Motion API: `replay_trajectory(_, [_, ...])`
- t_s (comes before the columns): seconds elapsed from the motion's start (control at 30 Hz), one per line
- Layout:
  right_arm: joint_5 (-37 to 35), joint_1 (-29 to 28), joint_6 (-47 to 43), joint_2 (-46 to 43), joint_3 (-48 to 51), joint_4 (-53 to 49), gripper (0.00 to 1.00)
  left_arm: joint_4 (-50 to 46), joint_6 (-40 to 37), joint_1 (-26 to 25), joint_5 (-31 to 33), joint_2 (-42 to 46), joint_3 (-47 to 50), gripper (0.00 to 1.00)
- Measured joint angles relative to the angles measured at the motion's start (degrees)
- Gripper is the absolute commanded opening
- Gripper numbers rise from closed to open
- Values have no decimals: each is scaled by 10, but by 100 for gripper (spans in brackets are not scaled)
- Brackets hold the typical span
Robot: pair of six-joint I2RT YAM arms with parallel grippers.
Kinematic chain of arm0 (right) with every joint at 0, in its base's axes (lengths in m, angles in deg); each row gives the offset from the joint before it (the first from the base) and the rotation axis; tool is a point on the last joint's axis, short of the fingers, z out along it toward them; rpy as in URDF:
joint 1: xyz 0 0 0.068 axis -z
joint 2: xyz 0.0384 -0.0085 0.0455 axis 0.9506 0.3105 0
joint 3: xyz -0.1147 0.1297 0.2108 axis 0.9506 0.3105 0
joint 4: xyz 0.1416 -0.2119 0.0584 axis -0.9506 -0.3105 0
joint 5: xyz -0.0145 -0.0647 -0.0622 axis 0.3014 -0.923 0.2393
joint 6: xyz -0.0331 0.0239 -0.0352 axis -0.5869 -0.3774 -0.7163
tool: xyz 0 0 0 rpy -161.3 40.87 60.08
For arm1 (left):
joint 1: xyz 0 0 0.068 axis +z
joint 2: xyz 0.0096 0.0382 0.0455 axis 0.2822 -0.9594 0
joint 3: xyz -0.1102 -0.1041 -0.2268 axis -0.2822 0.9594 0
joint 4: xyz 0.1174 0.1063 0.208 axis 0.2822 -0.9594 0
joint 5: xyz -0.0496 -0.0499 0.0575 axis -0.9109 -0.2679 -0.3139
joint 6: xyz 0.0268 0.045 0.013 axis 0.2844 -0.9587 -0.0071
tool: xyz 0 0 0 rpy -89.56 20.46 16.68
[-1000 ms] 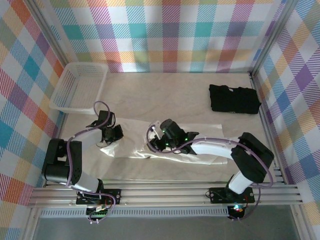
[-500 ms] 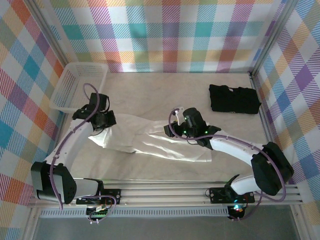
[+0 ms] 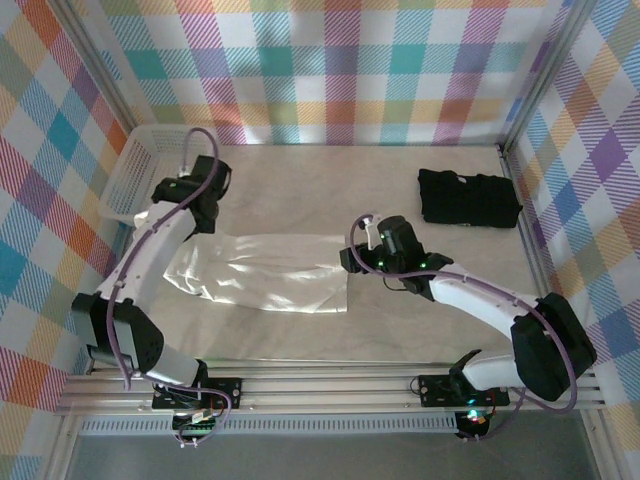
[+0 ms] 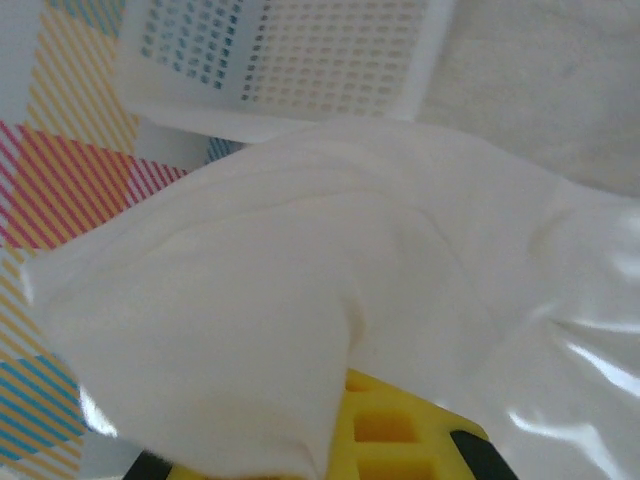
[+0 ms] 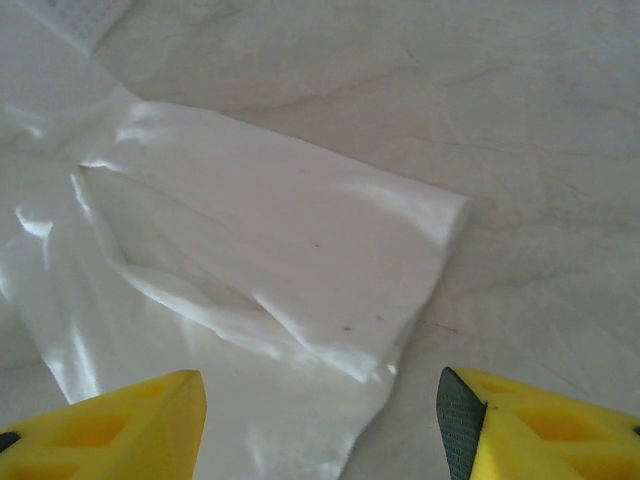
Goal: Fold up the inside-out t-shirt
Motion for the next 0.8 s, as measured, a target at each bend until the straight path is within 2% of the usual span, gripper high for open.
replay_trajectory(0.2, [-7, 12, 6, 0, 1, -16, 64, -20, 21, -76, 1, -42, 0, 0])
replay_trajectory(0.47, [-20, 39, 6, -14, 16, -43, 65, -30, 72, -184, -40, -78, -8, 0])
replay_trajectory(0.8, [-26, 54, 6, -31, 19, -63, 65, -54, 104, -277, -74, -170, -96, 0])
